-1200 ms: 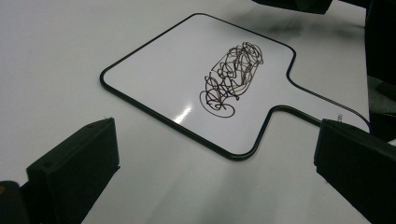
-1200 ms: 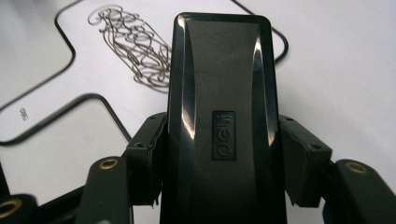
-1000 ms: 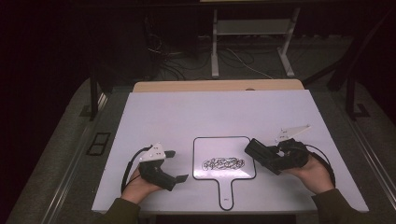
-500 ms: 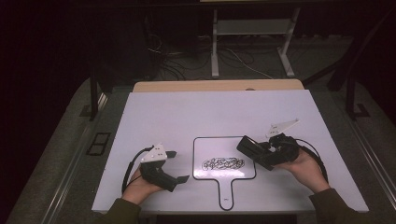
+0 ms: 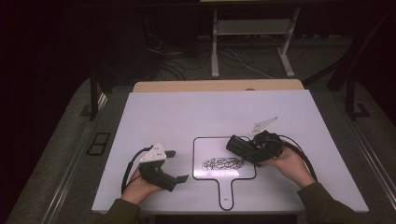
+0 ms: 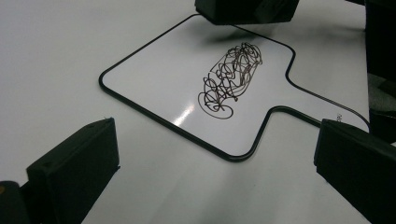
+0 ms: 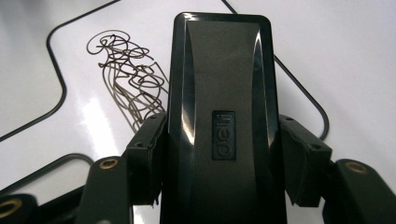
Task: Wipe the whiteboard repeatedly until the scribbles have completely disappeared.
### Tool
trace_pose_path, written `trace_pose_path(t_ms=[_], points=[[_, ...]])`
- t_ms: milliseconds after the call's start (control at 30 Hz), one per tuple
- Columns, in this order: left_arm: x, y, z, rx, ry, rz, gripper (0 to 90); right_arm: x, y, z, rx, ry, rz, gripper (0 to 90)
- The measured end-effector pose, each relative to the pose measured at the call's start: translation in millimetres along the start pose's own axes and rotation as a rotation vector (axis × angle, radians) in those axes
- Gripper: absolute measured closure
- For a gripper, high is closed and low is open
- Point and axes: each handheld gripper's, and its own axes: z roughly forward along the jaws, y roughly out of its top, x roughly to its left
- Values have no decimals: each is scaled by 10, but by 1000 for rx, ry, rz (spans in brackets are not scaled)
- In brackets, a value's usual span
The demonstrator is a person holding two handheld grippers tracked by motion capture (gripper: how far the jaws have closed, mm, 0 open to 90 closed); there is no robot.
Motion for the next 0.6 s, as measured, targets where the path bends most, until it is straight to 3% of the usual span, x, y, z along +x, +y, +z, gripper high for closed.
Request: trace_pose_path(t_ms=[67, 600], points=[[0, -3, 9, 2, -4, 0, 0, 8, 24, 42, 13, -15, -9, 388], [-6, 0, 5, 0, -7, 2, 0, 0, 106, 260, 26, 50, 4, 388]])
